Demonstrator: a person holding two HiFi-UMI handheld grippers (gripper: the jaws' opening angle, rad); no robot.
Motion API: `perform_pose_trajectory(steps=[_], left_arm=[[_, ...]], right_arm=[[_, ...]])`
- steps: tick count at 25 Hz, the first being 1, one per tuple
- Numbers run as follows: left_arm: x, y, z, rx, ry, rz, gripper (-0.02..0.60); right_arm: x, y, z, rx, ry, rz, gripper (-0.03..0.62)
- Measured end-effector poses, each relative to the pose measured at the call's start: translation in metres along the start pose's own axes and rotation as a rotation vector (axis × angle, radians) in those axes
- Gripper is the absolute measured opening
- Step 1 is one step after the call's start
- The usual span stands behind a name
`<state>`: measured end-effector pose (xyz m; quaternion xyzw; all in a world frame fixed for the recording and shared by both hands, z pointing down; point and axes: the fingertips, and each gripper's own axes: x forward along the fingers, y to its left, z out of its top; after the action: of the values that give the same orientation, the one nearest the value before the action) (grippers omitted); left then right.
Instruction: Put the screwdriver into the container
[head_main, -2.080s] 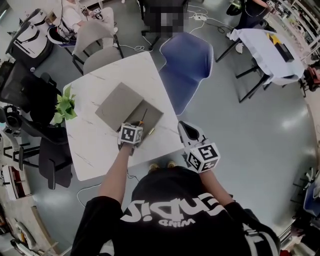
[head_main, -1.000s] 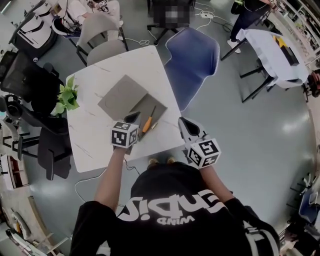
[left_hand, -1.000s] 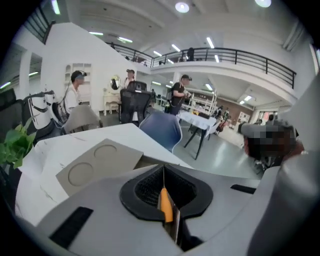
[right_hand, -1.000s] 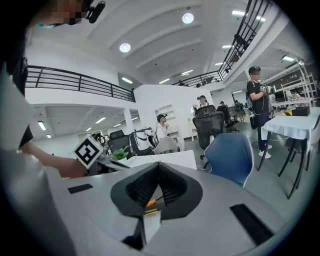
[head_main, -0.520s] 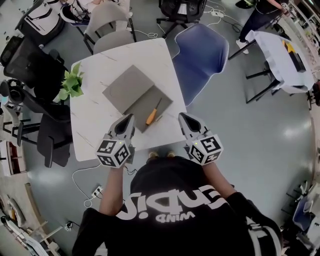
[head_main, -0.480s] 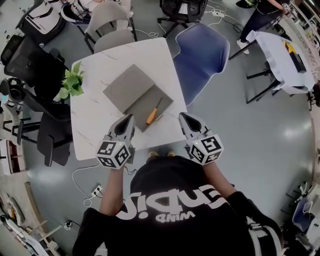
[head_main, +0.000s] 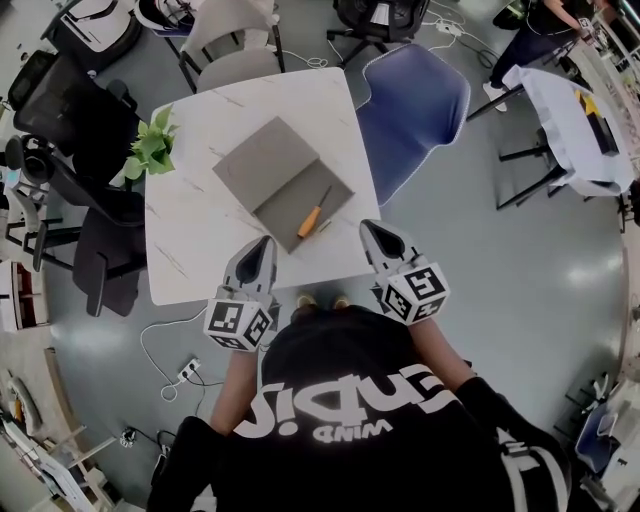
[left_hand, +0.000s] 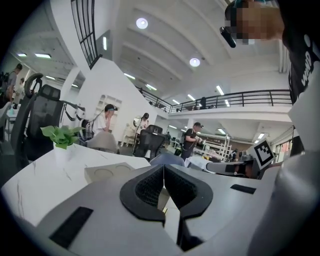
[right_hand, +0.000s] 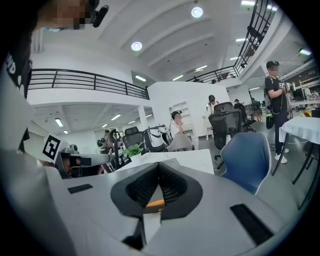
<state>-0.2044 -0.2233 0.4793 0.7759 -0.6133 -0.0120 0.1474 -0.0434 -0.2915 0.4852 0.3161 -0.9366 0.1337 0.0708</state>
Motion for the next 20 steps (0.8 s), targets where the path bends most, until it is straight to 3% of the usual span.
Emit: perform_pose_trajectory(steps=[20], left_arm=[[-0.012,0.007,-0.008,-0.06,0.003,0.027,0.018]], right_arm=[[0.001,0.017,-0.007,-0.032,0.025,0.036,0.012]])
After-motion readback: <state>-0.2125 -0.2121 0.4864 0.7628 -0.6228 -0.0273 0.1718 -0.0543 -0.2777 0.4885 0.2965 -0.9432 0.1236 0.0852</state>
